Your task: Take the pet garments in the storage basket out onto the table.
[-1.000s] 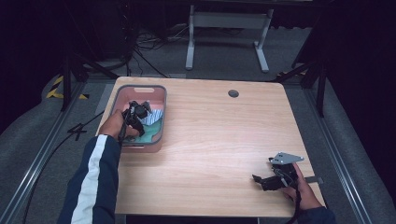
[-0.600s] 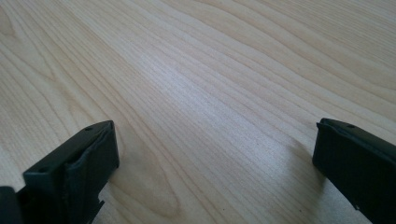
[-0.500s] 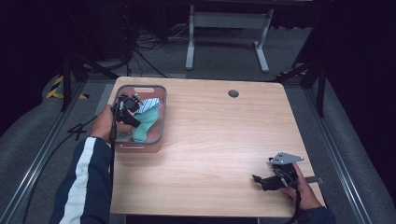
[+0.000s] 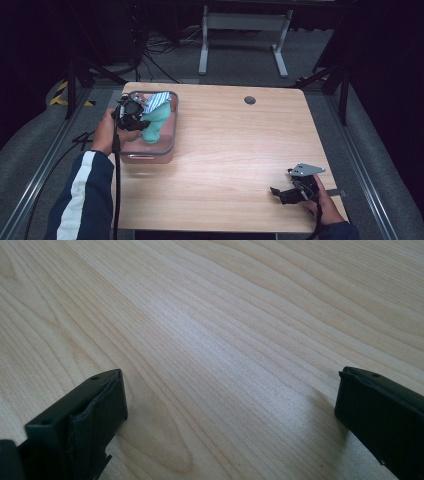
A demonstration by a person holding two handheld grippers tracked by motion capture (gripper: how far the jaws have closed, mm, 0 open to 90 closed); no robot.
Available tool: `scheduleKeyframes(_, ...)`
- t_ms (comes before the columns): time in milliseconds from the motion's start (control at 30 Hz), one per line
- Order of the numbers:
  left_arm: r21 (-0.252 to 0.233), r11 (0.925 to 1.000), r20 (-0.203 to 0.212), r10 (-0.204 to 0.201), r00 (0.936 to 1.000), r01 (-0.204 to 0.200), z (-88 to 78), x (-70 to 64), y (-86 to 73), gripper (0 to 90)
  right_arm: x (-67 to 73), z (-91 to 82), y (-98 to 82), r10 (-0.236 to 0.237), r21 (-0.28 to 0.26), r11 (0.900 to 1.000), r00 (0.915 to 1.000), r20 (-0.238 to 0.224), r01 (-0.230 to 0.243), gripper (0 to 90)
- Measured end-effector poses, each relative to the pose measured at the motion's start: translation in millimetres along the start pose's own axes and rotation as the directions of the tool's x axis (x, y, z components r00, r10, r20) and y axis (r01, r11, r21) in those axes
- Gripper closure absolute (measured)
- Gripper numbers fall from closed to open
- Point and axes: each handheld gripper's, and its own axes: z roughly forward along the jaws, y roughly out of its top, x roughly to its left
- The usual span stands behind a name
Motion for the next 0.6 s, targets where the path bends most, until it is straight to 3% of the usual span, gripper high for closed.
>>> scheduleKeyframes(233, -0.072, 0.9974, -0.016, 0.006, 0.9999, -0.007, -15.3, -9.6, 1.9, 74.9, 0.3, -0.2, -0.1, 0.003, 0.001, 1.0, 1.0, 0.002, -0.003, 0.6)
scheduleKeyframes(333, -0.107, 0.9936, -0.052, 0.029, 0.9983, -0.034, -24.9, -15.5, 3.7, 75.1, 0.3, -0.2, -0.1, 0.003, 0.001, 1.0, 1.0, 0.002, -0.003, 0.6)
scheduleKeyframes(400, -0.138, 0.9896, -0.042, 0.035, 0.9985, -0.041, -32.6, -20.9, 4.8, 75.2, 0.3, -0.2, -0.1, 0.003, 0.001, 1.0, 1.0, 0.002, -0.003, 0.6)
scheduleKeyframes(500, -0.148, 0.9876, -0.045, 0.047, 0.9978, -0.054, -36.4, -25.7, 6.2, 75.2, 0.3, -0.2, -0.1, 0.003, 0.001, 1.0, 1.0, 0.002, -0.003, 0.6)
scheduleKeyframes(600, -0.142, 0.985, -0.04, 0.094, 0.9948, -0.099, -42.6, -36.2, 11.0, 75.2, 0.3, -0.2, -0.1, 0.003, 0.001, 1.0, 1.0, 0.002, -0.003, 0.6)
